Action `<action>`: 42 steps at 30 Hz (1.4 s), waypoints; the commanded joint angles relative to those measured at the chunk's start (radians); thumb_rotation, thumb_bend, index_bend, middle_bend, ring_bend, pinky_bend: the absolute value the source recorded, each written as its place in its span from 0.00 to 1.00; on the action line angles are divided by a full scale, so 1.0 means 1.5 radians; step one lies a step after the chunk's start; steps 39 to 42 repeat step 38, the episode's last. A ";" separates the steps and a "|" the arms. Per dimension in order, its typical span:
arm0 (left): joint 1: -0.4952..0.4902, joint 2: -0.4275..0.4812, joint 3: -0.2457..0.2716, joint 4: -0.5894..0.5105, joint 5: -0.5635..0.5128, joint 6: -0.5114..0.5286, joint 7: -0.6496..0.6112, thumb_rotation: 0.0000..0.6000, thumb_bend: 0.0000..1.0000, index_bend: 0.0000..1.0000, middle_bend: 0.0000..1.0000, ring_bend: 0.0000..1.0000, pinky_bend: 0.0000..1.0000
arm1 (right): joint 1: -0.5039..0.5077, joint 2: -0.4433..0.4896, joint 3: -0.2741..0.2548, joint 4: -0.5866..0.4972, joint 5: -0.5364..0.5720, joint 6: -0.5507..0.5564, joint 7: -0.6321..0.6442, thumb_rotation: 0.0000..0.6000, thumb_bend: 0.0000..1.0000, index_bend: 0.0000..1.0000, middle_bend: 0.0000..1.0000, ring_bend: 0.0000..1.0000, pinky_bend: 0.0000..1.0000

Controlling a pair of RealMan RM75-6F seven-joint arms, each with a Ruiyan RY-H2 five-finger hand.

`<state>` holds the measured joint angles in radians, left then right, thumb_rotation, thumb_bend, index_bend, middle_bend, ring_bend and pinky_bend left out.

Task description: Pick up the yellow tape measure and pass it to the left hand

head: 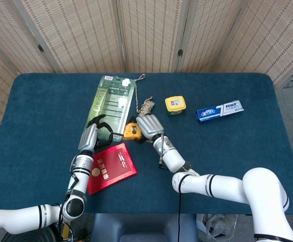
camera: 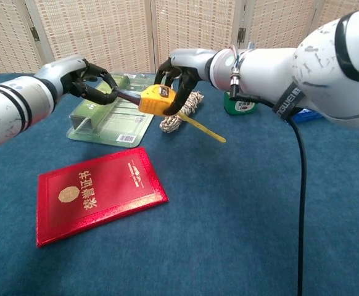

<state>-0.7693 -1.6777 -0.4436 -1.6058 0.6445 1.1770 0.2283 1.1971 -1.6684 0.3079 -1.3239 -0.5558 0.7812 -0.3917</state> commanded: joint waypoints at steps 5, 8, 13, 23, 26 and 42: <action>0.020 0.038 0.001 -0.013 0.006 0.001 -0.001 1.00 0.58 0.68 0.15 0.00 0.00 | -0.020 0.037 -0.012 -0.016 -0.011 -0.001 0.005 1.00 0.30 0.63 0.54 0.47 0.22; 0.030 0.058 0.003 -0.013 -0.003 -0.009 -0.004 1.00 0.58 0.68 0.15 0.00 0.00 | -0.034 0.059 -0.019 -0.028 -0.020 0.000 0.011 1.00 0.30 0.64 0.54 0.47 0.22; 0.046 0.093 0.003 -0.002 -0.022 -0.029 -0.010 1.00 0.58 0.68 0.15 0.00 0.00 | -0.067 0.108 -0.034 -0.054 -0.046 -0.004 0.033 1.00 0.29 0.64 0.54 0.48 0.22; 0.088 0.168 0.008 0.026 -0.030 -0.094 -0.069 1.00 0.58 0.68 0.15 0.00 0.00 | -0.135 0.220 -0.064 -0.124 -0.123 0.000 0.073 1.00 0.29 0.64 0.54 0.48 0.22; 0.097 0.183 0.012 0.037 -0.029 -0.109 -0.084 1.00 0.58 0.68 0.15 0.00 0.00 | -0.148 0.243 -0.073 -0.139 -0.146 0.001 0.079 1.00 0.29 0.64 0.54 0.48 0.22; 0.127 0.206 0.025 0.090 0.000 -0.160 -0.164 1.00 0.58 0.68 0.15 0.00 0.00 | -0.205 0.301 -0.092 -0.151 -0.208 -0.002 0.139 1.00 0.30 0.64 0.54 0.48 0.22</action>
